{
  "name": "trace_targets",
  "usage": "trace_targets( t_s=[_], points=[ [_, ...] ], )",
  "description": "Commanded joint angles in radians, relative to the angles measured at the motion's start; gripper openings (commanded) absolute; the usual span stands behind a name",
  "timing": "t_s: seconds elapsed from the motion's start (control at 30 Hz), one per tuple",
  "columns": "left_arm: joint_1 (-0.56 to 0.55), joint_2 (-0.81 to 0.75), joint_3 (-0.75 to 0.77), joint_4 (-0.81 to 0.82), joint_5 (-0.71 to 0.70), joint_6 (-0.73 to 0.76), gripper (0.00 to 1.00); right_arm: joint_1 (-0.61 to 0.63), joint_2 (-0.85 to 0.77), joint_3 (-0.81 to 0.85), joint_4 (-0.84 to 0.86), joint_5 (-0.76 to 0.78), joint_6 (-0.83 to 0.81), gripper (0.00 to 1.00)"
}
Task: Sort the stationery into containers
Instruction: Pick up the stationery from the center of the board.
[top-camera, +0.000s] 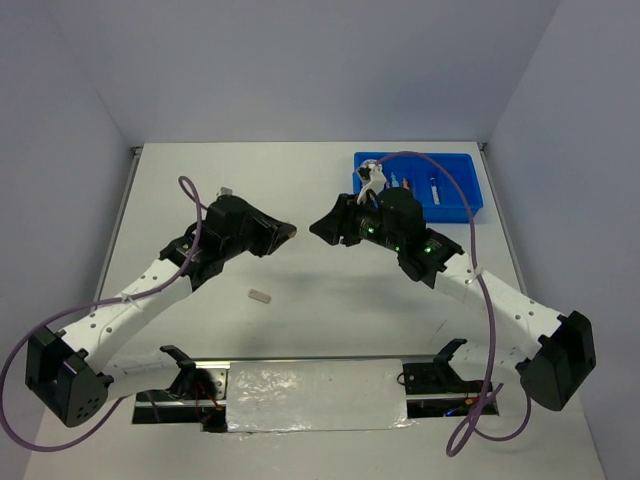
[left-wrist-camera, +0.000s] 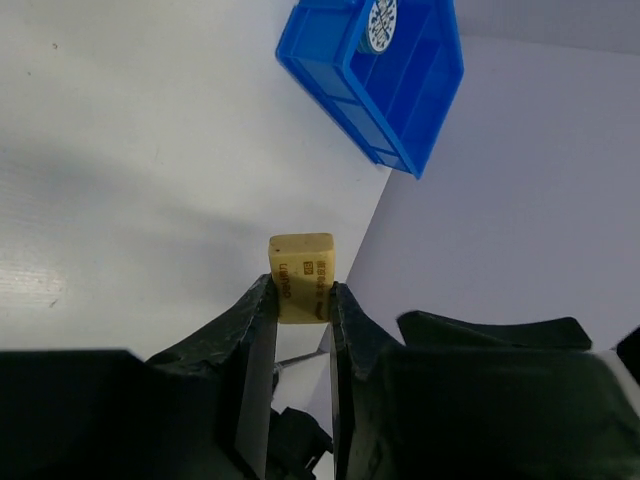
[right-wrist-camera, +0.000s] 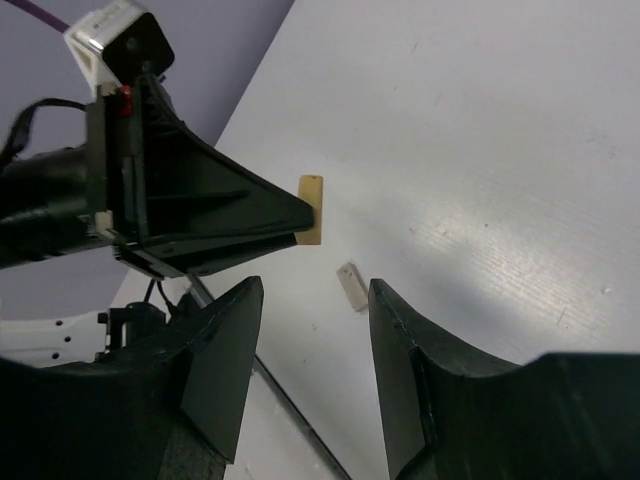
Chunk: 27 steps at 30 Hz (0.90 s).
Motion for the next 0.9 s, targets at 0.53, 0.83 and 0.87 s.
trace_targets(
  t_s=[0.53,0.83,0.87],
  points=[
    [-0.006,0.056,0.139,0.004,0.059,-0.176,0.0,0.047,0.126,0.013,0.258,0.013,-0.046,0.59],
    [-0.025,0.067,0.15,0.011,0.108,-0.198,0.0,0.048,0.2,0.062,0.312,0.025,-0.043,0.48],
    [-0.025,0.067,0.15,0.019,0.11,-0.201,0.01,0.048,0.205,0.076,0.309,0.025,-0.047,0.44]
  ],
)
